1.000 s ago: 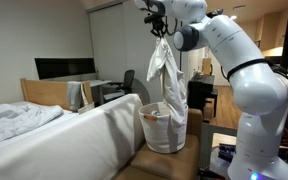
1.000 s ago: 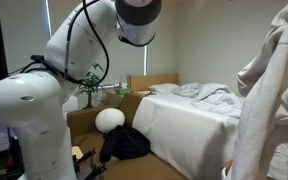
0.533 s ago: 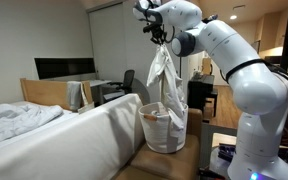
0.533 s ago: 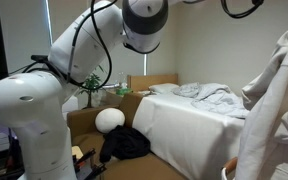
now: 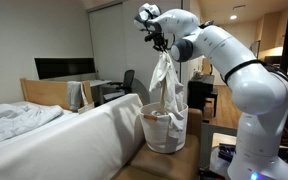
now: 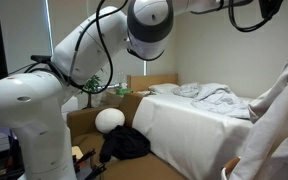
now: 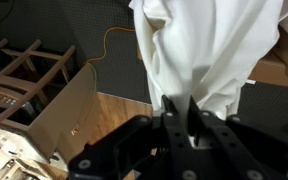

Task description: Put the white jersey in the laundry basket

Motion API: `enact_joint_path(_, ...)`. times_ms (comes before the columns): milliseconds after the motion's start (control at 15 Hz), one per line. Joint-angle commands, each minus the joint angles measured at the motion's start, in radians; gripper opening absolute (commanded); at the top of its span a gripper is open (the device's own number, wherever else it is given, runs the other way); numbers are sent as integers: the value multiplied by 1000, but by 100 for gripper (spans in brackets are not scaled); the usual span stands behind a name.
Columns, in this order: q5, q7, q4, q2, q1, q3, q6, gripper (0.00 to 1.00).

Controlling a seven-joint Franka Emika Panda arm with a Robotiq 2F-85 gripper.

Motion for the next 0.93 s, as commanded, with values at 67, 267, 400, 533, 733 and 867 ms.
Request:
enact_joint_path(67, -27, -12, 0, 18, -5, -19, 13, 11)
enact_joint_path(267, -33, -19, -1, 37, -9, -26, 10, 11)
enact_joint_path(400, -42, -21, -1, 52, -9, -34, 11, 11)
enact_joint_path(533, -53, -24, -2, 66, -7, -41, 6, 11)
enact_joint_path(733, -39, -5, 0, 79, -8, -28, -2, 14)
enact_joint_path(867, -42, -7, 0, 82, -8, -29, -2, 14)
